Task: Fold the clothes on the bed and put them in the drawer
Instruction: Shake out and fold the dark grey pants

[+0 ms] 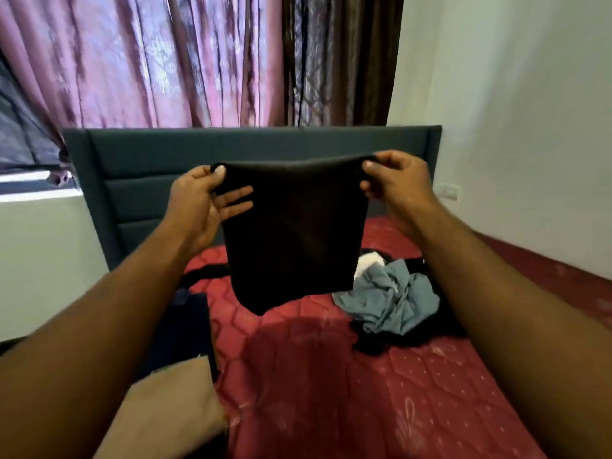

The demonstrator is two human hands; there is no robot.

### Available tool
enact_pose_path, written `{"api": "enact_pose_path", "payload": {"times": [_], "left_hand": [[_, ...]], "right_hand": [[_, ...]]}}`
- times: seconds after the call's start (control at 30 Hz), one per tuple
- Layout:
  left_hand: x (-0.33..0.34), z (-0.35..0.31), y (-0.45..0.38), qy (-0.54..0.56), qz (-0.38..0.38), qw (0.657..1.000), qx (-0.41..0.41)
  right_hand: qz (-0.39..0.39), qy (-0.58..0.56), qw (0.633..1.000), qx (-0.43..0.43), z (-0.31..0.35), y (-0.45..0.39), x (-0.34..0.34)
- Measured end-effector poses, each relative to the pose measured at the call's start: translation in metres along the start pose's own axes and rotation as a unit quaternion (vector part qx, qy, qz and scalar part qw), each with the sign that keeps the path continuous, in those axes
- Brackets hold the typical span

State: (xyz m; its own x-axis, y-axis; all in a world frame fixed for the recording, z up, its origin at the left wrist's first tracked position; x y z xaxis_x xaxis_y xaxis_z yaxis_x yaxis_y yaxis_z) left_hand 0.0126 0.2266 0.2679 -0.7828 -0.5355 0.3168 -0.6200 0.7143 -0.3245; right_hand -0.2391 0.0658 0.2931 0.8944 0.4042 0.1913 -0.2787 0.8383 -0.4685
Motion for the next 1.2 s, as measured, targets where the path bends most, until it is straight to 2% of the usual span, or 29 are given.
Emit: {"api": "enact_pose_path", "payload": {"times": [0.1, 0.23, 0.3, 0.4, 0.47, 0.53, 0.6, 0.67, 0.77, 0.9, 0.97, 1.1, 1.2], "left_hand": [[-0.044, 0.095, 0.088, -0.001, 0.028, 0.996, -0.085], [-0.124, 0.240, 0.235, -0.110, 0.003, 0.963, -0.245], [-0.148, 0.264, 0.280, -0.181, 0.004, 0.955, -0.236], [-0.160, 0.253, 0.309, -0.240, 0.002, 0.955, -0.172], [-0.156, 0.235, 0.313, -0.305, 0.044, 0.946, -0.102], [-0.150, 0.218, 0.309, -0.358, 0.061, 0.931, -0.030], [-0.140, 0.209, 0.300, -0.358, 0.042, 0.933, 0.003], [-0.132, 0.208, 0.277, -0.337, 0.018, 0.941, 0.003], [-0.118, 0.216, 0.221, -0.371, 0.003, 0.929, 0.020], [-0.111, 0.269, 0.121, -0.321, -0.041, 0.945, -0.051], [-0.111, 0.309, 0.076, -0.351, -0.045, 0.932, -0.070], [-0.122, 0.386, 0.007, -0.406, -0.090, 0.902, -0.115], [-0.131, 0.441, -0.022, -0.462, -0.073, 0.873, -0.136]], "right_hand": [[0.008, -0.014, 0.995, 0.095, -0.072, 0.100, -0.038], [0.025, 0.031, 0.955, 0.294, -0.190, 0.250, -0.074], [0.052, 0.088, 0.939, 0.329, -0.213, 0.293, -0.082], [0.082, 0.150, 0.940, 0.296, -0.208, 0.313, -0.086], [0.101, 0.148, 0.942, 0.283, -0.202, 0.319, -0.086], [0.110, 0.132, 0.947, 0.270, -0.198, 0.321, -0.088], [0.107, 0.118, 0.955, 0.250, -0.196, 0.314, -0.090], [0.101, 0.112, 0.961, 0.232, -0.200, 0.296, -0.089], [0.074, 0.110, 0.966, 0.222, -0.223, 0.251, -0.088], [0.019, 0.111, 0.966, 0.235, -0.287, 0.178, -0.084], [0.009, 0.113, 0.958, 0.262, -0.337, 0.149, -0.081], [-0.020, 0.221, 0.942, 0.251, -0.433, 0.089, -0.092], [0.031, 0.337, 0.911, 0.237, -0.484, 0.086, -0.092]]}}
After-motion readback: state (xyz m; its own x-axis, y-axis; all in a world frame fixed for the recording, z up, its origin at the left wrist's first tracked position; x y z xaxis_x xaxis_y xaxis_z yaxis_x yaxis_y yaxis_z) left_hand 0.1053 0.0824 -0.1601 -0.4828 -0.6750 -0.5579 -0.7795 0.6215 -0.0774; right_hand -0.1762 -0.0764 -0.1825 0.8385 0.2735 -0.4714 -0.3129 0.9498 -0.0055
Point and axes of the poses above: each hand's wrist, its own y-axis away from the middle knuckle, its own x-axis out of the palm, z = x × y, the point moved 8 cm from there along -y, towards the middle knuckle, and after that the axes turned 3 degrees about -y, right-handed, at the moved point
